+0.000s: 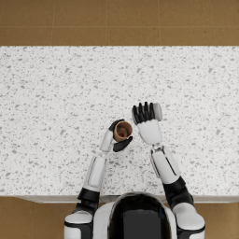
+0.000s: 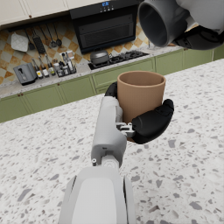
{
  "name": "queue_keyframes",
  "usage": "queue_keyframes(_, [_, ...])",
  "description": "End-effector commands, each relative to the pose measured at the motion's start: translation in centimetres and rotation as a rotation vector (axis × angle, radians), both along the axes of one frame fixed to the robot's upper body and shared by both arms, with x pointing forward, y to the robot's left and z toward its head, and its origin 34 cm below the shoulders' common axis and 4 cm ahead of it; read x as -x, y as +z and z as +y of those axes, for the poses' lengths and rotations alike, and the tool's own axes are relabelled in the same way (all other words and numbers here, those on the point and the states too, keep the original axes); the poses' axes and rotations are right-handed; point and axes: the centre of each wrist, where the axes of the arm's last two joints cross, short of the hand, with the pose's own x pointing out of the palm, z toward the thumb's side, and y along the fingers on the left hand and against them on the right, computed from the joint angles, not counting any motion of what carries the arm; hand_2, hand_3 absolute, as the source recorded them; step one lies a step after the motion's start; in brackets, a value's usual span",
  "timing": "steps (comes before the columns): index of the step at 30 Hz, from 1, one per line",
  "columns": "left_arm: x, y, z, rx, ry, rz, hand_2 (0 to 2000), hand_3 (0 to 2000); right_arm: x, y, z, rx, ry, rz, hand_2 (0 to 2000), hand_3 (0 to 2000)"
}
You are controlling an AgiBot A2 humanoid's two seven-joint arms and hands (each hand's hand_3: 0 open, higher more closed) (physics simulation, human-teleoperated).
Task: Pick up two cups and pour the berry on the right into the cup on the left
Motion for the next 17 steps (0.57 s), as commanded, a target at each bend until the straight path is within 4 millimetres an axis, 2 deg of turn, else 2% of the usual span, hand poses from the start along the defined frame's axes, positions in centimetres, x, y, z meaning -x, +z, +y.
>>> queue_keyframes(1, [-0.2,0.9,0.0,0.011,0.003,-0.028,2000,1280,-0.1,0.7,0.1,-0.003,-0.007,-0.023,2000,1280])
queue_keyframes(3, [-0.2,0.8,0.4,0.015,0.017,-0.025,2000,1280,0.1,0.6,-0.2,0.005,-0.025,-0.032,2000,1280])
queue_keyframes(4, [0.0,0.1,0.2,0.006,0.006,-0.002,2000,1280,0.0,-0.2,-0.1,0.023,-0.027,-0.009,2000,1280])
queue_keyframes(17, [0.0,0.1,0.5,0.01,0.016,-0.002,2000,1280,0.1,-0.3,-0.2,0.029,-0.038,-0.012,2000,1280])
